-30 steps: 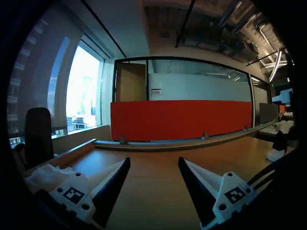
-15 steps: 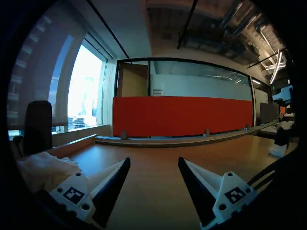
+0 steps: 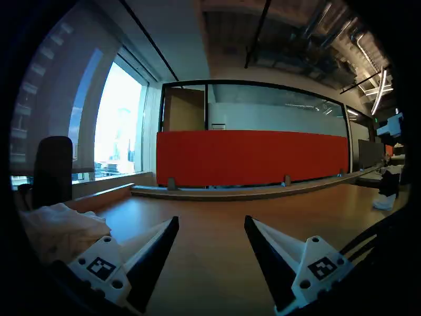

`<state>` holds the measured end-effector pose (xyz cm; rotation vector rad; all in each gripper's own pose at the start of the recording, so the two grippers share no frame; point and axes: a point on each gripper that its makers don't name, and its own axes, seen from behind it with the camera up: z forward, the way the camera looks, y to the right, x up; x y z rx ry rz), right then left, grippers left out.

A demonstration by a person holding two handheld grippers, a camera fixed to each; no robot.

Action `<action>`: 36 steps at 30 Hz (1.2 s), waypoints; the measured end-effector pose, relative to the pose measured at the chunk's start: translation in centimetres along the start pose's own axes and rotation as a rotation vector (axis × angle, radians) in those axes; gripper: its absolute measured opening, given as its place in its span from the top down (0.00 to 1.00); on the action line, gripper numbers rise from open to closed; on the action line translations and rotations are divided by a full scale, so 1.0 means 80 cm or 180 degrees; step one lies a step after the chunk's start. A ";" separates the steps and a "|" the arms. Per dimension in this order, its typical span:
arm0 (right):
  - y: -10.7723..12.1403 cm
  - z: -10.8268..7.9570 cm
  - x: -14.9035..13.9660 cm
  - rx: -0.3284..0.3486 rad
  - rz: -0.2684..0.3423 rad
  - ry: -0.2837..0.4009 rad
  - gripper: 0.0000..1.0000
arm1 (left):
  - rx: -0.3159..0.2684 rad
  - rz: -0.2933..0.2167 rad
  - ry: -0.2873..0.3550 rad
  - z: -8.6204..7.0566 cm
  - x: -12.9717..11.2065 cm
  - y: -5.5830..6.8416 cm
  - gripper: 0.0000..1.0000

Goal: Fold towel

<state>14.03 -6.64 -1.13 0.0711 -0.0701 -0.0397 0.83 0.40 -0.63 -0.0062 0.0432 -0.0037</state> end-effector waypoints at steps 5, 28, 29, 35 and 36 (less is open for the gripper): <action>0.001 0.000 0.002 -0.0002 -0.0010 0.0005 0.01 | -0.0009 0.0002 -0.0032 0.002 -0.003 0.000 0.08; 0.007 0.000 -0.001 -0.0013 0.0004 -0.0021 0.01 | -0.0019 0.0009 -0.0136 0.008 -0.011 -0.001 0.05; 0.008 -0.001 0.001 -0.0014 0.0001 -0.0012 0.01 | -0.0019 0.0008 -0.0136 0.008 -0.011 -0.001 0.05; 0.024 -0.004 0.017 -0.0058 0.0017 0.0096 0.01 | -0.0019 0.0009 -0.0137 0.008 -0.011 -0.001 0.04; 0.027 -0.004 0.019 -0.0069 0.0023 0.0115 0.01 | -0.0019 0.0010 -0.0137 0.007 -0.011 -0.001 0.04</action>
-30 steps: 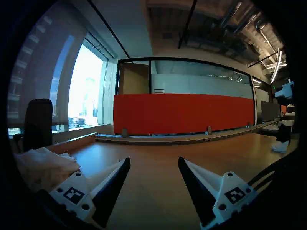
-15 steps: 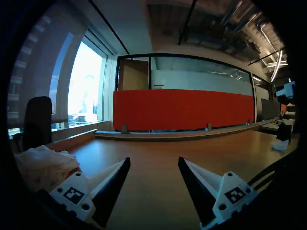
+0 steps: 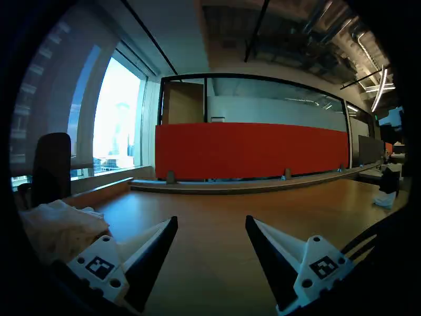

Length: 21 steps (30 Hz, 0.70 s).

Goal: Fold towel

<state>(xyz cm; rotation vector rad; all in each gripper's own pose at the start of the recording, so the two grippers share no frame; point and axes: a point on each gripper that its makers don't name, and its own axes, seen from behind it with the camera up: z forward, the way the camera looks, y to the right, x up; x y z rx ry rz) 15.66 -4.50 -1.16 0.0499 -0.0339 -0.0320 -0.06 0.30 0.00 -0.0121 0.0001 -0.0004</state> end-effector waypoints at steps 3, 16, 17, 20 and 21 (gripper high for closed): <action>0.009 0.000 0.003 -0.0028 0.0017 0.0055 0.01 | 0.0001 0.0000 0.0000 0.000 0.000 0.000 0.05; 0.045 0.005 -0.035 -0.0150 0.0148 0.0159 0.01 | 0.0001 0.0000 0.0000 0.000 0.001 -0.001 0.05; 0.049 0.006 -0.038 -0.0176 0.0179 0.0178 0.01 | 0.0000 0.0000 0.0000 0.000 0.001 -0.001 0.05; 0.054 0.008 -0.051 -0.0198 0.0233 0.0209 0.01 | 0.0000 0.0000 -0.0001 0.000 0.001 0.000 0.04; 0.056 0.009 -0.056 -0.0199 0.0245 0.0215 0.01 | 0.0000 0.0001 -0.0001 0.000 0.001 0.000 0.04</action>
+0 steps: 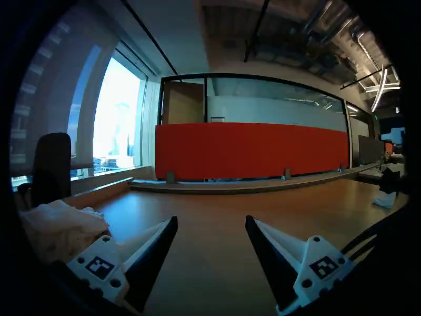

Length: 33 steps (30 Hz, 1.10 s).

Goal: Fold towel

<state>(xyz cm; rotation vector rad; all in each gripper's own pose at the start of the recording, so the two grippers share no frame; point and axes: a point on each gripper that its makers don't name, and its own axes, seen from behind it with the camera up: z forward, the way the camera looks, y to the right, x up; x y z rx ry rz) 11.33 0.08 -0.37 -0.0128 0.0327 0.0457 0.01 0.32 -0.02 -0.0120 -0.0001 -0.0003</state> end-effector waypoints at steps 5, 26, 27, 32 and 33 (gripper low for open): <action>0.011 0.001 -0.028 -0.0019 0.0048 0.0000 0.01 | 0.0000 -0.0001 0.0001 0.000 0.000 0.000 0.04; 0.021 0.001 -0.113 0.0051 0.0046 -0.0013 0.01 | 0.0000 -0.0001 0.0001 0.000 0.000 0.000 0.05; 0.021 0.002 -0.113 0.0052 0.0050 -0.0006 0.01 | 0.0000 -0.0001 0.0001 0.000 0.000 0.001 0.05; 0.020 0.004 -0.116 0.0061 0.0069 0.0018 0.01 | 0.0000 -0.0001 0.0000 0.000 0.000 0.001 0.05; 0.020 0.004 -0.118 0.0059 0.0065 0.0019 0.01 | 0.0000 0.0000 0.0000 0.000 0.000 0.001 0.05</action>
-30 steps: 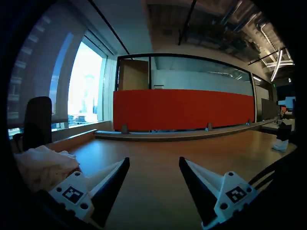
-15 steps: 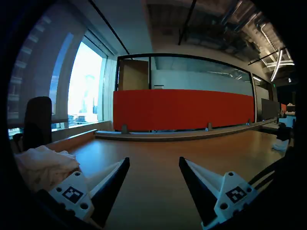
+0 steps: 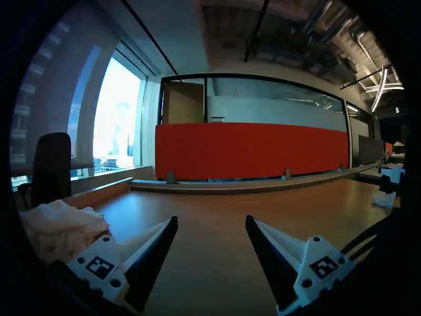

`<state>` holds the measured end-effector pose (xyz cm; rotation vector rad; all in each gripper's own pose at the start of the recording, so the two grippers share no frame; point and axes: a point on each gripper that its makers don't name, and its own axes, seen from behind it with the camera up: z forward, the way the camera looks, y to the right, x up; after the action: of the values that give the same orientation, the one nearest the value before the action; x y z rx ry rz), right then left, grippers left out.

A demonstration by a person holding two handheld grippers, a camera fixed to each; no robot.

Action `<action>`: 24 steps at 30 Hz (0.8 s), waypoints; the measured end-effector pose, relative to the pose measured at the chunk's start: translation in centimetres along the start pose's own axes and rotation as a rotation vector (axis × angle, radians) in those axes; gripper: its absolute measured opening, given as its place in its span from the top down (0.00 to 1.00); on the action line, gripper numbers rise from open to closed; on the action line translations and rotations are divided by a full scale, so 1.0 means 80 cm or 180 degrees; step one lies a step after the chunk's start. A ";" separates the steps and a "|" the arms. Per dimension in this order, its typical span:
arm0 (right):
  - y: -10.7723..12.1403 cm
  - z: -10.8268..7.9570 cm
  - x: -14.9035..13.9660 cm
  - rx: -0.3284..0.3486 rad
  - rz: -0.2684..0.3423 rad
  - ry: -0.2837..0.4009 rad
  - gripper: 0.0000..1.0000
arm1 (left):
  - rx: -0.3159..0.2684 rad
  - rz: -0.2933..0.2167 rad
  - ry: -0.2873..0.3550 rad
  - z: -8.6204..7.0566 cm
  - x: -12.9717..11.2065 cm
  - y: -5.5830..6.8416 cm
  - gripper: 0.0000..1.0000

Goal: Fold towel

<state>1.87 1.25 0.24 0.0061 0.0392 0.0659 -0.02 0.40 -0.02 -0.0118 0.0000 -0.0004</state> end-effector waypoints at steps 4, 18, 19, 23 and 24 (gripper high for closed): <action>0.000 0.000 -0.007 0.0005 -0.0041 -0.0022 0.01 | 0.0000 0.0000 0.0000 0.000 0.000 0.000 0.05; -0.002 -0.006 -0.014 0.0003 -0.0087 -0.0064 0.01 | 0.0000 -0.0001 0.0000 0.000 0.000 0.000 0.05; -0.003 -0.006 -0.016 0.0006 -0.0099 -0.0083 0.01 | 0.0000 -0.0001 0.0000 0.000 0.000 0.000 0.05; -0.006 -0.005 -0.021 0.0000 -0.0161 -0.0121 0.01 | 0.0000 0.0000 0.0000 0.000 0.000 0.000 0.04; -0.007 -0.005 -0.021 -0.0004 -0.0179 -0.0121 0.01 | 0.0000 0.0000 0.0000 0.000 0.000 0.000 0.04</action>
<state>0.19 0.62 -0.09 0.0050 0.0012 0.0095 -0.03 0.42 -0.04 -0.0117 0.0000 -0.0004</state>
